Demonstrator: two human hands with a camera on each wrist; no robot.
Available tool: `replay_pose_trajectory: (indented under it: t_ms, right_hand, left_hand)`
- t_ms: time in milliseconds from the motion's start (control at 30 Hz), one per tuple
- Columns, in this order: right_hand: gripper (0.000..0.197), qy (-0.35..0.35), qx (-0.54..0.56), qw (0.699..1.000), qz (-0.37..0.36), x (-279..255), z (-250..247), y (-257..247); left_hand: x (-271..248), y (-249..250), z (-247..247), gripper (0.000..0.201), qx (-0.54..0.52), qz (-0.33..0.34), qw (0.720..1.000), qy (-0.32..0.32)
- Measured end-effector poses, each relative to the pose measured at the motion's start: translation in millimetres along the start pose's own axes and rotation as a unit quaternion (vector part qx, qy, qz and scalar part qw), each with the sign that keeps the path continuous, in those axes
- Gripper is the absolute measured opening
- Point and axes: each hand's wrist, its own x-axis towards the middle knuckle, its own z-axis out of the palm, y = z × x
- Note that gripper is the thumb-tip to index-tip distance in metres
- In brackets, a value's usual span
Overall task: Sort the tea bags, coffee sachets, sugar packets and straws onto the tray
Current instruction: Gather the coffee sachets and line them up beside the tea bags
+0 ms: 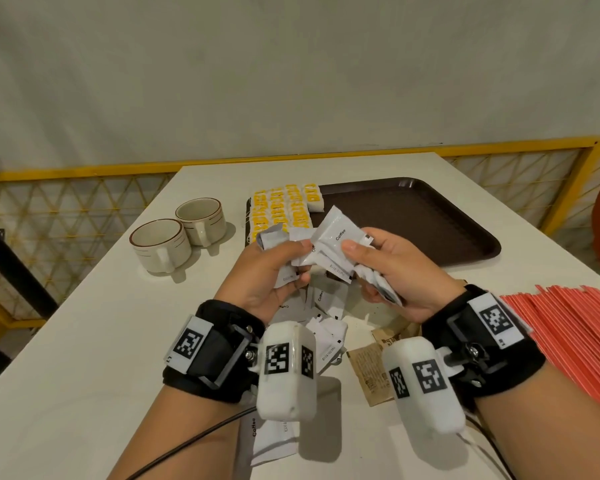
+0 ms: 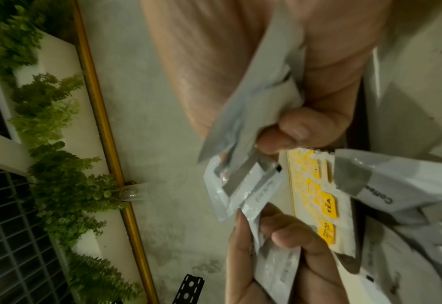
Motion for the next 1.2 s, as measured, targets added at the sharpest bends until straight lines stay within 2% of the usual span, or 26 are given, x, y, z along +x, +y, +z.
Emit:
replay_pose_trajectory:
  t_ms: [133, 267, 400, 500, 633, 733, 833, 900, 1033, 1067, 1133, 1200]
  right_hand:
    - [0.036, 0.032, 0.002, 0.999, -0.011, 0.9, -1.6, 0.8]
    - [0.021, 0.08, 0.028, 0.995, -0.052, 0.3, -1.1, -0.6]
    - [0.008, 0.129, 0.042, 0.986, -0.094, 0.2, -2.5, -3.4]
    - [0.007, 0.101, 0.018, 0.99, -0.099, -1.3, -0.3, -3.2]
    - [0.015, 0.067, -0.109, 0.984, -0.124, -3.7, 2.9, -2.4]
    - [0.011, 0.037, -0.206, 0.969, -0.133, -3.8, 1.9, -2.2]
    - [0.007, -0.015, -0.244, 0.962, -0.122, -5.0, 4.9, -1.1]
    - [0.012, -0.034, -0.251, 0.96, -0.115, -5.8, 5.5, -1.7]
    - [0.013, -0.053, -0.269, 0.955, -0.112, -8.4, 3.8, -4.8]
    - [0.013, -0.055, -0.257, 0.957, -0.119, -9.0, 3.9, -5.5]
    - [0.01, -0.031, -0.198, 0.971, -0.131, -8.5, 3.6, -7.0]
    - [0.01, 0.014, -0.1, 0.989, -0.107, -7.2, 1.3, -9.2]
  left_hand:
    - [0.1, -0.3, 2.2, 0.013, -0.007, -0.026, 1.0, -0.013]
    - [0.9, -2.2, 3.8, 0.004, -0.035, -0.065, 0.997, -0.012]
    - [1.3, -6.0, 10.2, 0.033, -0.112, -0.136, 0.984, 0.021]
    - [0.8, -12.8, 16.6, 0.048, -0.194, -0.145, 0.97, 0.011]
    - [3.2, -15.2, 18.4, 0.058, -0.201, -0.119, 0.972, 0.001]
    - [3.5, -12.1, 15.9, 0.055, -0.192, -0.121, 0.974, 0.001]
    - [3.2, -10.0, 14.6, 0.068, -0.174, -0.142, 0.974, 0.012]
    - [-0.3, -7.7, 16.5, 0.076, -0.152, -0.155, 0.976, -0.007]
    - [-9.7, -3.5, 17.4, 0.047, -0.147, -0.16, 0.975, -0.053]
    - [-10.1, -2.8, 16.4, 0.046, -0.165, -0.161, 0.971, -0.065]
    - [-8.3, -2.0, 10.8, 0.054, -0.217, -0.157, 0.96, -0.088]
    - [-5.3, -1.0, 4.8, 0.055, -0.267, -0.149, 0.947, -0.096]
